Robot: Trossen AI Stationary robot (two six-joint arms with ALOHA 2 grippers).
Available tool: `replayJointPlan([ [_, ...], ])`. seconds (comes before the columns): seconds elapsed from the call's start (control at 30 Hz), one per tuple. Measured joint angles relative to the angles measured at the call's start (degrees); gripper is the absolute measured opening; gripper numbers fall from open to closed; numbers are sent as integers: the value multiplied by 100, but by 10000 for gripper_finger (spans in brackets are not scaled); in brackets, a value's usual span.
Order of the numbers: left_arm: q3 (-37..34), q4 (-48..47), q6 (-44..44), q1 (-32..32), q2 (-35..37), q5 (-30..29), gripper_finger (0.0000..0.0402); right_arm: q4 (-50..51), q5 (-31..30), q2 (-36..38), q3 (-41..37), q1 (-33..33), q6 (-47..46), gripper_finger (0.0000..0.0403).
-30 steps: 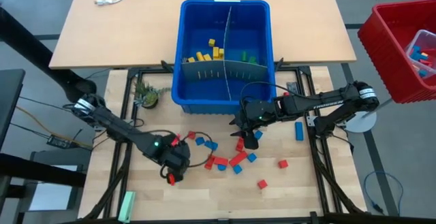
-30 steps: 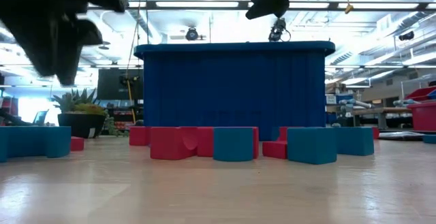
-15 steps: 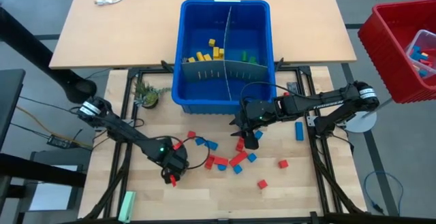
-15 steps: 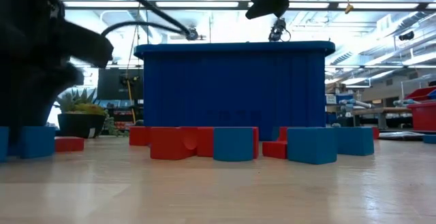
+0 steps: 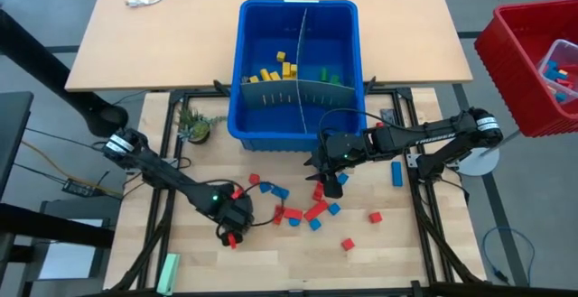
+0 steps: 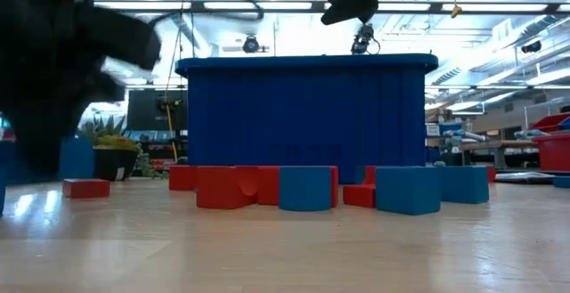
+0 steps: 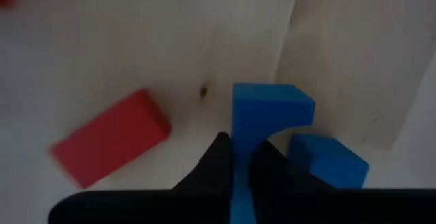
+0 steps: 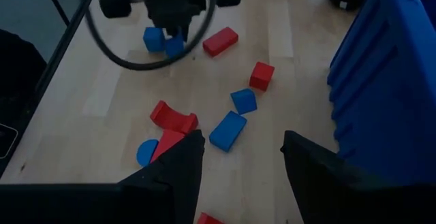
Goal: Sort blocks
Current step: Put the blue block with the other blue block into the blue bin
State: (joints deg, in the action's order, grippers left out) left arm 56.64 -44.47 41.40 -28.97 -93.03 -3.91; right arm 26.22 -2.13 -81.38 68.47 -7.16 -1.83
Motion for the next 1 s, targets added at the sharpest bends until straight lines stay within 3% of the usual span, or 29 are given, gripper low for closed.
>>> replayJointPlan([
  [0.3,1790,-1921,-1011,510,373,-1501,37,-2,4,0,0,0,0,186],
  [0.53,2936,-1951,-2367,1607,797,-2407,38,-4,7,0,0,0,0,185],
  [0.77,3388,-1319,-3704,2910,817,-2313,38,-7,15,0,0,0,-14,184],
  [1.0,3388,-816,-4167,3877,716,-2200,39,-9,15,0,0,0,-57,185],
])
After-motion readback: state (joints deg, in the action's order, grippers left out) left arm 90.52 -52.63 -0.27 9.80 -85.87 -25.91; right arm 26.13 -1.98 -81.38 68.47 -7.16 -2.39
